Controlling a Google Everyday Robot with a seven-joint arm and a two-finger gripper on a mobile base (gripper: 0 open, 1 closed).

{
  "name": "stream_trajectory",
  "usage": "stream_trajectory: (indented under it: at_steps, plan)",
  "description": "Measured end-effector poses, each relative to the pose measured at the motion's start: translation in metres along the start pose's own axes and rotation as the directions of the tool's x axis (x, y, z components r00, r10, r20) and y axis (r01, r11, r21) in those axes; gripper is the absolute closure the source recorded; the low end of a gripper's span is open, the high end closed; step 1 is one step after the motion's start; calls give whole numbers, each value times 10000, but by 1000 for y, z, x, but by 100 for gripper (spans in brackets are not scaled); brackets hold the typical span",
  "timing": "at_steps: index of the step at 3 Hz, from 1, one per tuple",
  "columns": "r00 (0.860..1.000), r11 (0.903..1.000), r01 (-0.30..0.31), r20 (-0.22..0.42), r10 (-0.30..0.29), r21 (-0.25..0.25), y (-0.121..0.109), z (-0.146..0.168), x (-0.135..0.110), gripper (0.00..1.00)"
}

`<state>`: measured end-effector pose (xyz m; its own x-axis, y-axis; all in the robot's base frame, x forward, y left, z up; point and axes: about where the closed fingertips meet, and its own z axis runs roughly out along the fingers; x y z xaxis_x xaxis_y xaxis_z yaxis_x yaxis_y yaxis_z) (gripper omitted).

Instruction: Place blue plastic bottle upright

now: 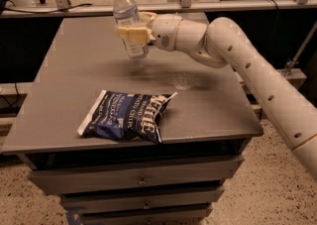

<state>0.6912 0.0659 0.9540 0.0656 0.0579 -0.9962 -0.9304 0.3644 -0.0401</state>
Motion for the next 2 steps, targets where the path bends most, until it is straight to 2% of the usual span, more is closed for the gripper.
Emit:
stream_trajectory:
  at_steps: [1,2]
  plan:
    - [9994,9998,-186,-307,184,-65,3,-17,10,100]
    - [9987,9989,-452,-228,454,113,6,-33,22,100]
